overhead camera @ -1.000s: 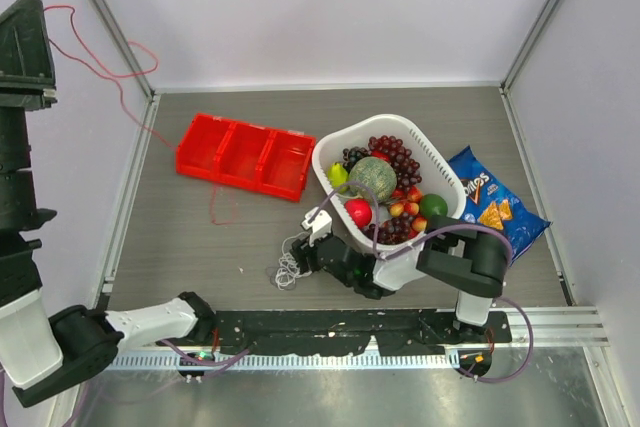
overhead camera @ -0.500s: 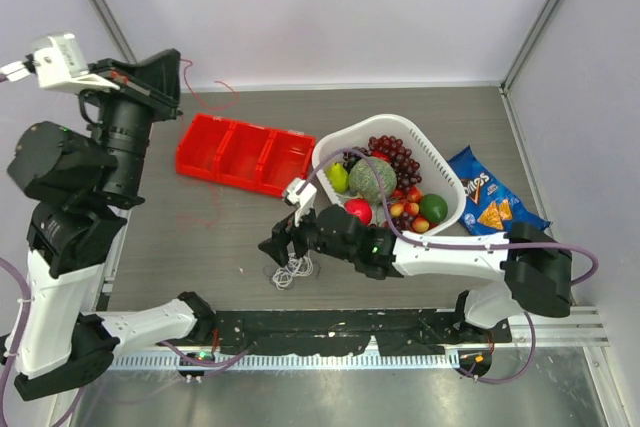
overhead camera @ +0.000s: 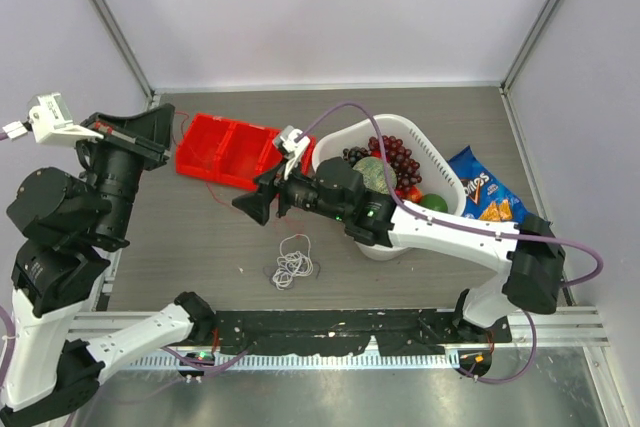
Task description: Untangle the cables
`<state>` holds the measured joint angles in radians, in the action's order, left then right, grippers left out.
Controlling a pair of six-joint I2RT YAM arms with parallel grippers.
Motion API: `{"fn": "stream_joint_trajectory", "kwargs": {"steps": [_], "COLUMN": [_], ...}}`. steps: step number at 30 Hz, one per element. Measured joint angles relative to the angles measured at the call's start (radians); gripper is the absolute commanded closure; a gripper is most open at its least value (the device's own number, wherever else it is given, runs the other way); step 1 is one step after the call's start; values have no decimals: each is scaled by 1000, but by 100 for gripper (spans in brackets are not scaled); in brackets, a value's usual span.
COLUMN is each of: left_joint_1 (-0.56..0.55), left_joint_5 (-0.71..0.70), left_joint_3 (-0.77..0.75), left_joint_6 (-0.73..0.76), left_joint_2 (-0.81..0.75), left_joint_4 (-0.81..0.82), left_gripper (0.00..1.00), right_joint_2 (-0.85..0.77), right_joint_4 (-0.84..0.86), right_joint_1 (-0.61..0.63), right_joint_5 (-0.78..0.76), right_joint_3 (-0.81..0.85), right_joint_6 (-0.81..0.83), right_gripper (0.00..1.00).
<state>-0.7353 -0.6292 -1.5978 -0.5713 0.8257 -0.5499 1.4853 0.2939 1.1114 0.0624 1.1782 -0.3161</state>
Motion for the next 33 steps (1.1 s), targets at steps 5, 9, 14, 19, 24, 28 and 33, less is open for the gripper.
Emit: {"fn": "stream_joint_trajectory", "kwargs": {"steps": [5, 9, 14, 19, 24, 28, 33], "left_joint_1": [0, 0, 0, 0, 0, 0, 0], "left_joint_5": [3, 14, 24, 25, 26, 31, 32], "left_joint_3": [34, 55, 58, 72, 82, 84, 84], "left_joint_6": [-62, -92, -109, -111, -118, -131, -133], "left_joint_2": [-9, -3, 1, -8, -16, -18, -18], "left_joint_4": [-7, -14, -16, -16, -16, -16, -16], "left_gripper": [100, 100, 100, 100, 100, 100, 100], "right_joint_2": [85, 158, 208, 211, 211, 235, 288], "right_joint_4": [44, 99, 186, 253, 269, 281, 268], "right_joint_1": [1, 0, 2, 2, 2, 2, 2], "right_joint_5": [34, 136, 234, 231, 203, 190, 194], "right_joint_3": [61, 82, 83, 83, 82, 95, 109], "right_joint_6": [0, -11, -67, -87, -87, -84, -88], "right_gripper": [23, 23, 23, 23, 25, 38, 99]}}
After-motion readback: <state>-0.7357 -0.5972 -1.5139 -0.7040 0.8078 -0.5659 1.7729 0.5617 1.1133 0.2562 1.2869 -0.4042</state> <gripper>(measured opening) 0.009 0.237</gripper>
